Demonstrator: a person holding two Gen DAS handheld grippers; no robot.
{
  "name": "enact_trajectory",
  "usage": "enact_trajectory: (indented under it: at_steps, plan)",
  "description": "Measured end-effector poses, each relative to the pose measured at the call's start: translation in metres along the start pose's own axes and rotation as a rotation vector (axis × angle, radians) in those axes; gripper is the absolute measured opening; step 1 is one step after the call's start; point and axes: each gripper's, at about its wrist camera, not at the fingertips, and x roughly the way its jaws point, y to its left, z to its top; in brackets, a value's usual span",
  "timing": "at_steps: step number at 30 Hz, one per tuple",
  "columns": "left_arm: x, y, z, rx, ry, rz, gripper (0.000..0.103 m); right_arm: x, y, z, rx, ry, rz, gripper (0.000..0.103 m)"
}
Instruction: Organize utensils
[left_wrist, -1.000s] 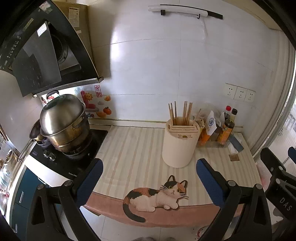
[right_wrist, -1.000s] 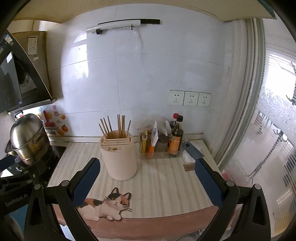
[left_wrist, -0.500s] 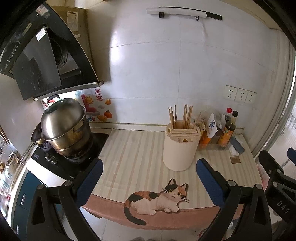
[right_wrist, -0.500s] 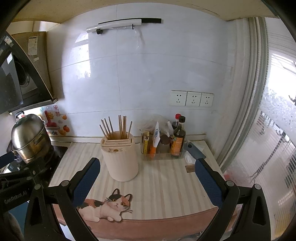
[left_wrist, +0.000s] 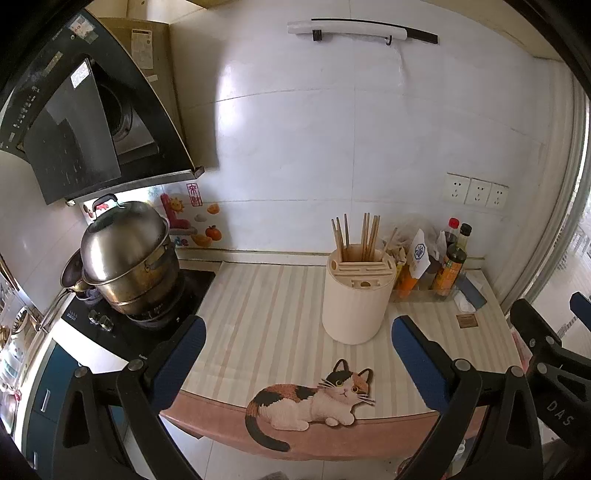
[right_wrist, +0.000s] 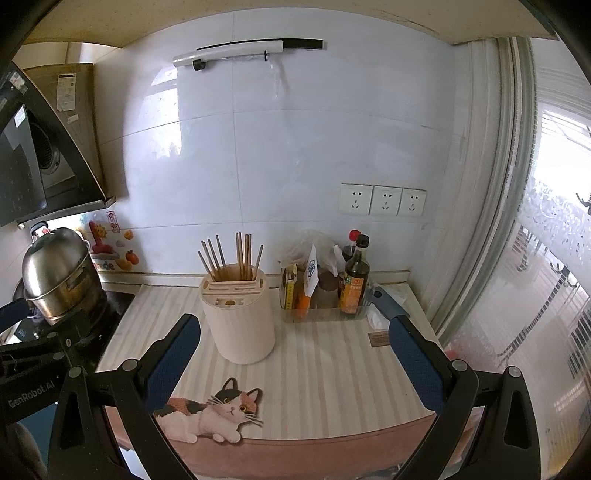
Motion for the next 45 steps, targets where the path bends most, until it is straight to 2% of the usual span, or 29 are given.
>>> enact_trajectory:
  at_steps: [45]
  plan:
    - [-0.0010, -0.0032, 0.0009, 0.006, -0.001, -0.001, 0.103, 0.0006, -0.0066, 0.0036, -0.012, -0.008, 0.000, 0.103]
